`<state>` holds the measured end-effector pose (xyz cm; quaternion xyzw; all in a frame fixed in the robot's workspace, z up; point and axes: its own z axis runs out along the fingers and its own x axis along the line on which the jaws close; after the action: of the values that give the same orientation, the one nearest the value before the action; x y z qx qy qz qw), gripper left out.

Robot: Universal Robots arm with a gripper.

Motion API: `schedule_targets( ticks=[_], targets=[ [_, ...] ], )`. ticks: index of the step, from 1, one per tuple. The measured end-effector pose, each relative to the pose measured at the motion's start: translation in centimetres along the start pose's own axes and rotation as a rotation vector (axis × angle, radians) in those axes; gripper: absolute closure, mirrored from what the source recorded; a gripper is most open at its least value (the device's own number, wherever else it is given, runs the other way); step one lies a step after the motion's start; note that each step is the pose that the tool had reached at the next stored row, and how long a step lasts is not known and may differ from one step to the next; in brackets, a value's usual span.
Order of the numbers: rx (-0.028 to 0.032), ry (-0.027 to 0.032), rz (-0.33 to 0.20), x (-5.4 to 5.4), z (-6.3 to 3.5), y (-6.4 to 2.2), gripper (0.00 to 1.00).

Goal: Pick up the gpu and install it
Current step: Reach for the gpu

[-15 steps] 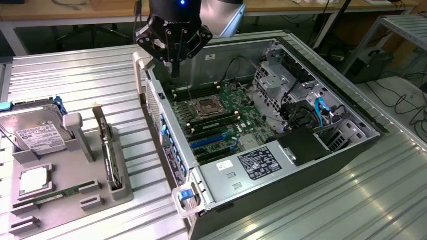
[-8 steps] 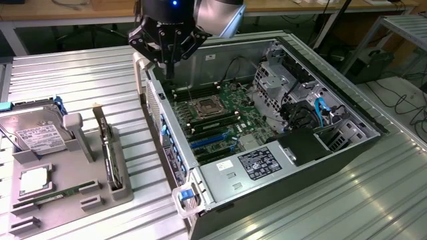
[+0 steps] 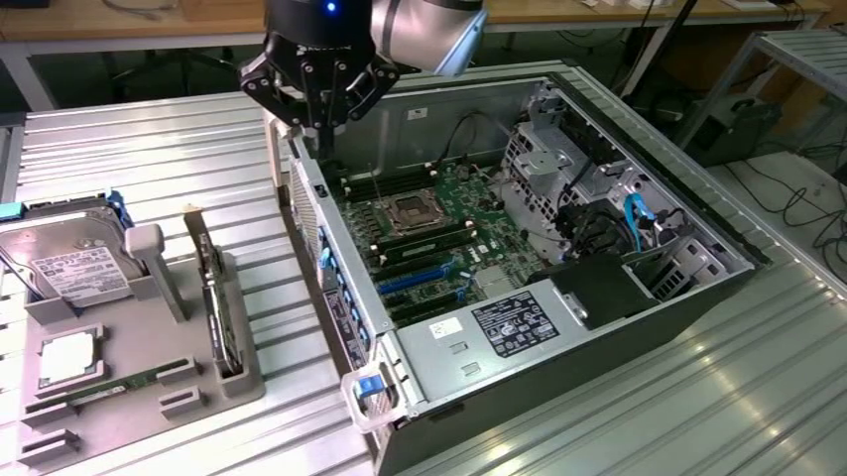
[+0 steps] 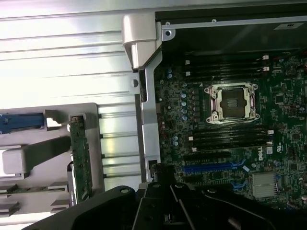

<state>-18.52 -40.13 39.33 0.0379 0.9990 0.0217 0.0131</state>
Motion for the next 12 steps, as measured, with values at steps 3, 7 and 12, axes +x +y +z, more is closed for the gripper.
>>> schedule_targets(
  ticks=[3, 7, 12],
  targets=[
    [0.0001, 0.0001, 0.0, 0.3, -0.01, -0.06, 0.89],
    [0.0001, 0.0001, 0.0, 0.8, -0.03, -0.14, 0.89],
    [0.0001, 0.0001, 0.0, 1.4, -0.05, -0.25, 0.89]
  ],
)
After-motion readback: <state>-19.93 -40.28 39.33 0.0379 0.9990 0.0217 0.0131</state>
